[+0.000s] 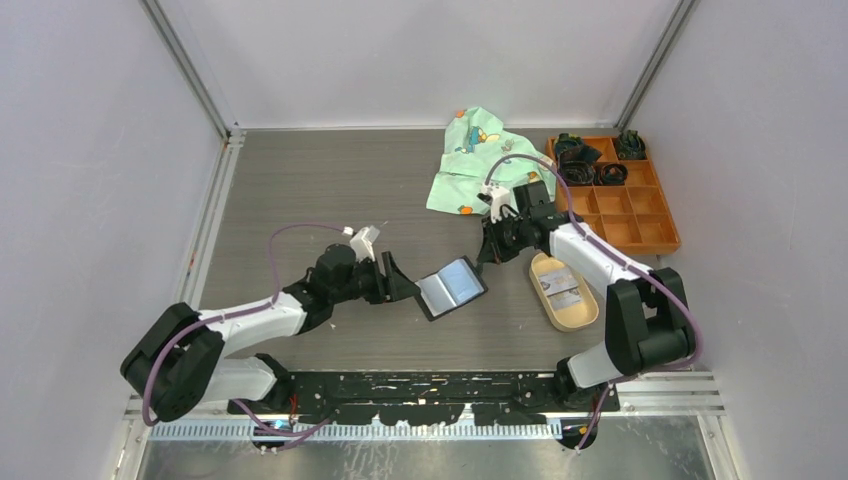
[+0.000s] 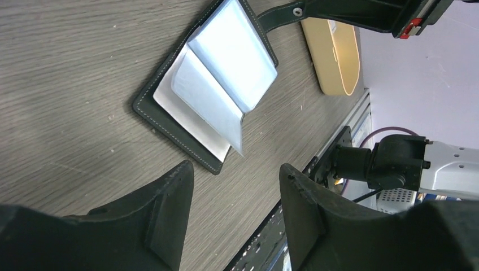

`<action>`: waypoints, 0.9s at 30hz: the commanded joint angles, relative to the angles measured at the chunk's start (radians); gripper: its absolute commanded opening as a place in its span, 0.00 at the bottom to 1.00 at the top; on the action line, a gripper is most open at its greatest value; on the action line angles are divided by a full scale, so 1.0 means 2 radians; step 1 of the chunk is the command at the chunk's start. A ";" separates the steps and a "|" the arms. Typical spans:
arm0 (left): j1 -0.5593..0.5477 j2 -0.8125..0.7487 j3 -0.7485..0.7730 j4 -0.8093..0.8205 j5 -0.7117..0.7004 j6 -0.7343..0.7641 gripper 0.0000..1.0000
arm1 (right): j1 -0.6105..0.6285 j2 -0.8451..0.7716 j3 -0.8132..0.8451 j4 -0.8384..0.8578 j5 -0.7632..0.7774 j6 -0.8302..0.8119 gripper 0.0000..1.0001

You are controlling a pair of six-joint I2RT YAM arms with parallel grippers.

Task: Put the credit cards into the card holder
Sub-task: Open the card holder at the center of the board.

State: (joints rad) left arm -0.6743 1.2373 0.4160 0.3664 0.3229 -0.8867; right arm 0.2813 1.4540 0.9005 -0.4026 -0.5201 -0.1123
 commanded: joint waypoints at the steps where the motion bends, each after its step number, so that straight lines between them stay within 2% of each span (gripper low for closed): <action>1: -0.009 0.022 0.052 0.000 -0.003 0.004 0.56 | 0.003 0.018 0.054 -0.083 0.034 -0.075 0.01; 4: -0.015 0.027 0.080 -0.029 -0.007 0.021 0.54 | 0.010 0.034 0.070 -0.135 0.044 -0.114 0.03; 8: -0.026 0.028 0.103 -0.046 -0.015 0.034 0.53 | 0.017 0.051 0.073 -0.162 0.083 -0.136 0.12; 11: -0.042 0.037 0.117 -0.045 -0.023 0.035 0.52 | 0.017 0.042 0.081 -0.154 0.120 -0.122 0.23; 13: -0.056 0.050 0.123 -0.037 -0.034 0.027 0.53 | 0.015 0.015 0.076 -0.133 0.126 -0.108 0.37; 15: -0.070 0.069 0.128 -0.027 -0.044 0.021 0.52 | 0.011 -0.020 0.062 -0.108 0.109 -0.094 0.49; 17: -0.080 0.089 0.136 -0.024 -0.054 0.021 0.53 | -0.003 -0.047 0.051 -0.093 0.053 -0.080 0.56; 20: -0.092 0.111 0.147 -0.024 -0.079 0.026 0.53 | -0.027 -0.055 0.039 -0.088 -0.079 -0.054 0.57; 22: -0.096 0.129 0.154 -0.020 -0.088 0.028 0.55 | -0.028 -0.039 0.038 -0.087 -0.132 -0.037 0.56; 24: -0.099 0.146 0.163 -0.018 -0.089 0.023 0.56 | -0.028 -0.010 0.040 -0.084 -0.142 -0.017 0.52; 27: -0.105 0.169 0.176 -0.018 -0.099 0.018 0.57 | -0.028 0.035 0.052 -0.093 -0.109 -0.002 0.38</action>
State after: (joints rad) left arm -0.8715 1.5410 0.7067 0.2794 0.1799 -0.8532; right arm 0.2226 1.4227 0.9882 -0.5945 -0.6785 -0.1993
